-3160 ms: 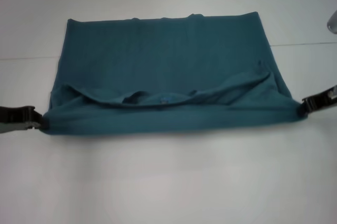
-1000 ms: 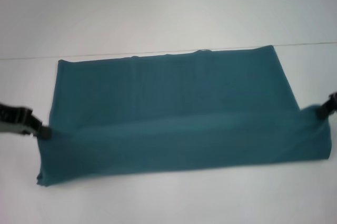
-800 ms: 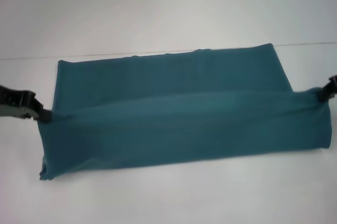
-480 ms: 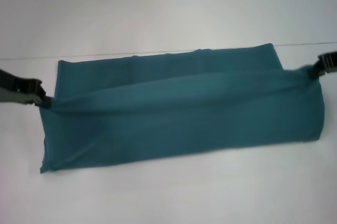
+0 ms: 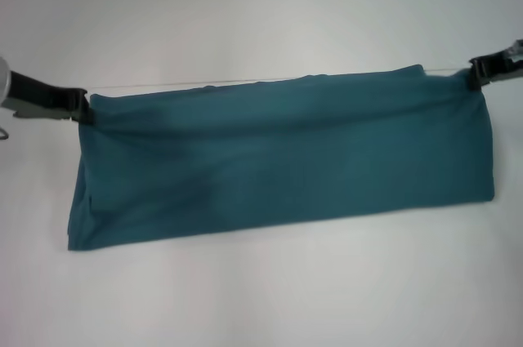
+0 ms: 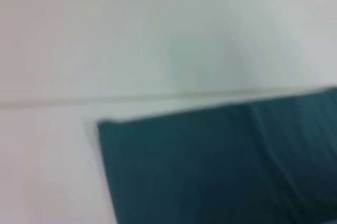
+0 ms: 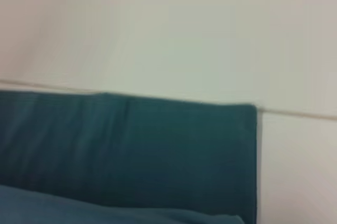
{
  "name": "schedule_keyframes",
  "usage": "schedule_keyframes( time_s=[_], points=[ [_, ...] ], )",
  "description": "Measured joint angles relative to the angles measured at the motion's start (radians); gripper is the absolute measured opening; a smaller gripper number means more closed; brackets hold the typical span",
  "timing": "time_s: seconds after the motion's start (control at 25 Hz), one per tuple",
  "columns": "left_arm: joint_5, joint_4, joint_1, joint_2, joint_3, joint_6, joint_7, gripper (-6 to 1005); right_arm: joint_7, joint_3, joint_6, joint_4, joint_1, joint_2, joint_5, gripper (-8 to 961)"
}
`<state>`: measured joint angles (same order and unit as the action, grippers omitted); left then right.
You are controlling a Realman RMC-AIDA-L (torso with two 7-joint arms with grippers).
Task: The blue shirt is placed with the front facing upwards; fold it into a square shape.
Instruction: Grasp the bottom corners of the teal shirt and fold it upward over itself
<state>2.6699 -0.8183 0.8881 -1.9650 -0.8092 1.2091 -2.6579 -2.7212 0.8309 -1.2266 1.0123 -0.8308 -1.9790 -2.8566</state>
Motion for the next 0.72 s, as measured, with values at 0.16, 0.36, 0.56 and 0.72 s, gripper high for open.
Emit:
schedule_keyframes(
  time_s=[0.16,0.36,0.56,0.72],
  points=[
    [0.000,0.022,-0.007,-0.022,-0.042,-0.130,0.014,18,-0.017,0.015,0.082,-0.009,-0.009,-0.027,-0.048,44],
    [0.001,0.056,-0.010,-0.040,-0.102,-0.260,0.028,19,-0.019,0.037,0.179,-0.031,-0.012,-0.053,-0.073,44],
    [0.001,0.066,-0.008,-0.060,-0.109,-0.358,0.070,19,-0.019,0.065,0.273,-0.099,-0.016,-0.056,-0.073,44],
    [0.001,0.098,0.010,-0.058,-0.110,-0.395,0.071,19,-0.019,0.071,0.345,-0.146,-0.022,-0.058,-0.073,44]
  ],
)
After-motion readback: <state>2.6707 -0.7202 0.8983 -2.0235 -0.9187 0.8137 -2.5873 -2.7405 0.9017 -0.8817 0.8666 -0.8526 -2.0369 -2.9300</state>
